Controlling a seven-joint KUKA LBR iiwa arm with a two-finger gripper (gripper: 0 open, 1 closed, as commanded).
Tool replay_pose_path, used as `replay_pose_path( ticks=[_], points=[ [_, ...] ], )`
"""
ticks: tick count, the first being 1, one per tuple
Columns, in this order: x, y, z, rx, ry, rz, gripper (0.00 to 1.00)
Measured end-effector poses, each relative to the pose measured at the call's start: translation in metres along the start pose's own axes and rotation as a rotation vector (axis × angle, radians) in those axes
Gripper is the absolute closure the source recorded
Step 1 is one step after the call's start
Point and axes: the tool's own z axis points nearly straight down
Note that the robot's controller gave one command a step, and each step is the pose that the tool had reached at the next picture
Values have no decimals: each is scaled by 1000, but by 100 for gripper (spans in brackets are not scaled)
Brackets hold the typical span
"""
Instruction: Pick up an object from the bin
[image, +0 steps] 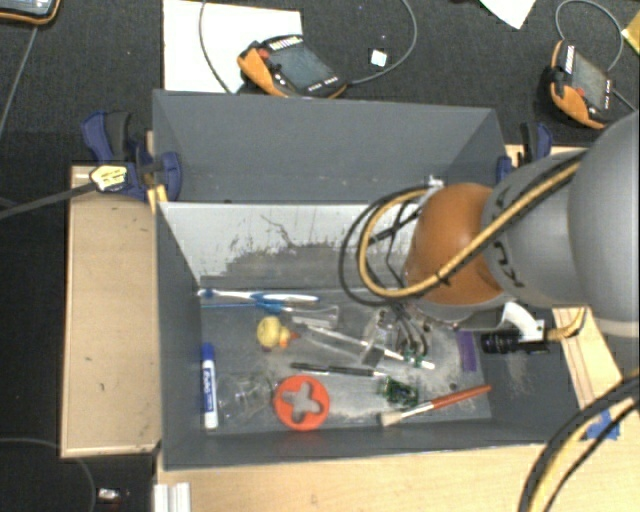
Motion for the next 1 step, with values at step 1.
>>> replay_pose_path(
  ticks=[1],
  points=[
    [-1,0,-35,0,-1,-3,100]
  ],
)
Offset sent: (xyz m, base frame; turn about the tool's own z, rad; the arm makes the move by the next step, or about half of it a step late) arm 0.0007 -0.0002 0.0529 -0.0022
